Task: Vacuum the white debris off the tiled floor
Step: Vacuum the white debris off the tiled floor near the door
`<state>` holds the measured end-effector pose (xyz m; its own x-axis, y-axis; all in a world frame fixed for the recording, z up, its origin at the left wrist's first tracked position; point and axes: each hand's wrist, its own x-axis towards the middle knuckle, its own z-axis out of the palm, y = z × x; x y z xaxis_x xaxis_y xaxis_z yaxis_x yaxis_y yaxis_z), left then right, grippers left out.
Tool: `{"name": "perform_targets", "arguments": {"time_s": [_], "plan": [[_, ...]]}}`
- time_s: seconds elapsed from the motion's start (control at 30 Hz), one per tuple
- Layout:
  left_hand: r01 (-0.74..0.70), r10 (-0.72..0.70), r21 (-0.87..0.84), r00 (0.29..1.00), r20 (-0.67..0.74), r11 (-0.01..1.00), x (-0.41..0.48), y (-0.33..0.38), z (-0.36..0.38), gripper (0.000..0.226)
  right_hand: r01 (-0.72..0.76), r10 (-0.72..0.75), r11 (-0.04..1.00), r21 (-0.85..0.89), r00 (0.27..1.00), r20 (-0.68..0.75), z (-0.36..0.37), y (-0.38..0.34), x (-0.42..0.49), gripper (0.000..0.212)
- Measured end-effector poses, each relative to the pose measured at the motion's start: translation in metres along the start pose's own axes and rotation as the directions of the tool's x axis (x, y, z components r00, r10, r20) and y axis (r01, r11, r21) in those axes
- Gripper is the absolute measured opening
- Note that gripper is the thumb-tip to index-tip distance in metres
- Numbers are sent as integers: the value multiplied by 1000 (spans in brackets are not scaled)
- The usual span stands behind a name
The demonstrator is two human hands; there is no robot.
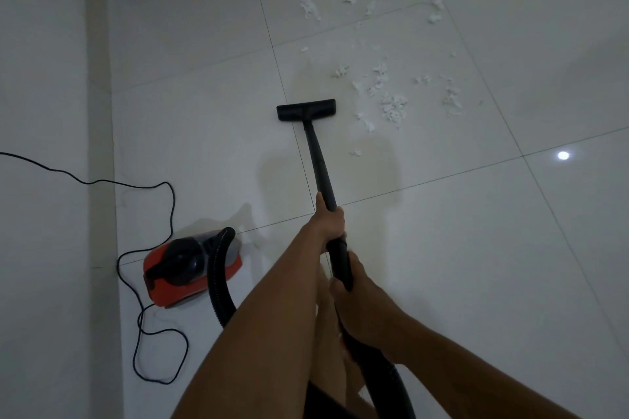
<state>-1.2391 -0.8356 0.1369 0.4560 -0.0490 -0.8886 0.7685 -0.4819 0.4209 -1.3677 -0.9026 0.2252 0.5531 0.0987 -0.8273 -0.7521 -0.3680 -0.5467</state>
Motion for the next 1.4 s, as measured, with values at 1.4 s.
{"name": "perform_targets", "arguments": {"time_s": [1.4], "plan": [[-31,30,41,999,29,999,164,213,-149,73,-60,62,998,33,996,-68,-76,-231,179,62]]}}
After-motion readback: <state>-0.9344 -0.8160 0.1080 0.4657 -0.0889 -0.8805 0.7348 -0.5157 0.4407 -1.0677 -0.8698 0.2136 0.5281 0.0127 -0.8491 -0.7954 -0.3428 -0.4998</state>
